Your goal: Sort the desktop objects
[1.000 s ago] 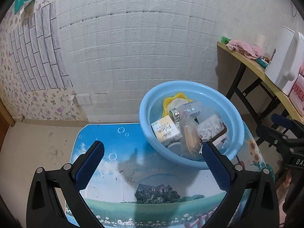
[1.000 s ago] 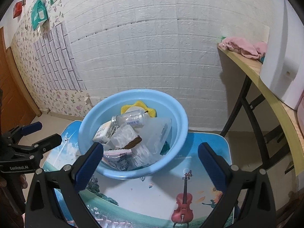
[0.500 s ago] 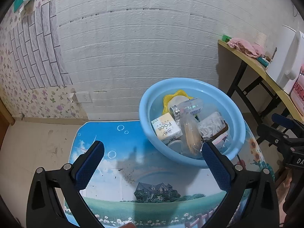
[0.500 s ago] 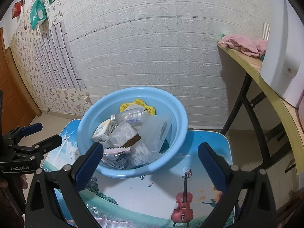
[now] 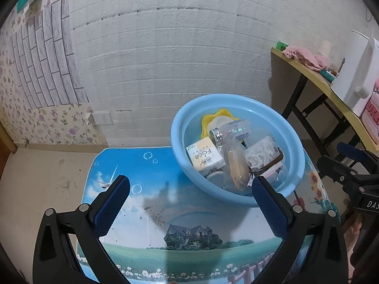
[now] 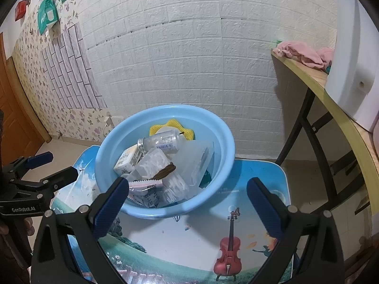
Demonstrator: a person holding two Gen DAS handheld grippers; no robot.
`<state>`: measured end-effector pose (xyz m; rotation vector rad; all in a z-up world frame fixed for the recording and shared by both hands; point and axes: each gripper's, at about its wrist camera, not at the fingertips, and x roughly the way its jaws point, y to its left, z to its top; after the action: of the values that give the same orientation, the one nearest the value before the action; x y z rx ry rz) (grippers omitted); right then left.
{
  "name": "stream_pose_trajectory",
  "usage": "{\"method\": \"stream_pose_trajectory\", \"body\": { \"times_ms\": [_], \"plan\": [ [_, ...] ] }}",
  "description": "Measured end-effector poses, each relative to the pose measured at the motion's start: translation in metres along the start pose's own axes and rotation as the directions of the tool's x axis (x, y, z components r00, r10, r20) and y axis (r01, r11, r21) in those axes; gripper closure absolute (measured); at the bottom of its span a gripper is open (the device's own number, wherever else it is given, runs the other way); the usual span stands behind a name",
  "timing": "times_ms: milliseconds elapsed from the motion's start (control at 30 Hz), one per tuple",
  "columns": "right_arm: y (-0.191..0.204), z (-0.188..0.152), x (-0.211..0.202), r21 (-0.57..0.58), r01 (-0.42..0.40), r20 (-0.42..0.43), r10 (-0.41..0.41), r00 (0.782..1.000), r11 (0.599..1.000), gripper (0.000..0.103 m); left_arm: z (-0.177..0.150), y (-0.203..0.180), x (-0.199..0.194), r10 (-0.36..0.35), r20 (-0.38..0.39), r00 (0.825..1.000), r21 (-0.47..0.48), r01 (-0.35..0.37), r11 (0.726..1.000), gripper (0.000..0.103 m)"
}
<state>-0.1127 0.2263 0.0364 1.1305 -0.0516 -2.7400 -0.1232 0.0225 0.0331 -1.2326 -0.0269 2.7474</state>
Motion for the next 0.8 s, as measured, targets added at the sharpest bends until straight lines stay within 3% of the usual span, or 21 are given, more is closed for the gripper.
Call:
{"method": "stream_pose_trajectory", "body": {
  "times_ms": [800],
  "plan": [
    [0.0003,-0.0031,0.0002,-0.007,-0.001,-0.005,0.001,1.000,1.000,0.001,-0.0039,0.0034,-0.0023,0.025,0.007,1.000,-0.006,-0.025,1.000,0.000]
  ]
}}
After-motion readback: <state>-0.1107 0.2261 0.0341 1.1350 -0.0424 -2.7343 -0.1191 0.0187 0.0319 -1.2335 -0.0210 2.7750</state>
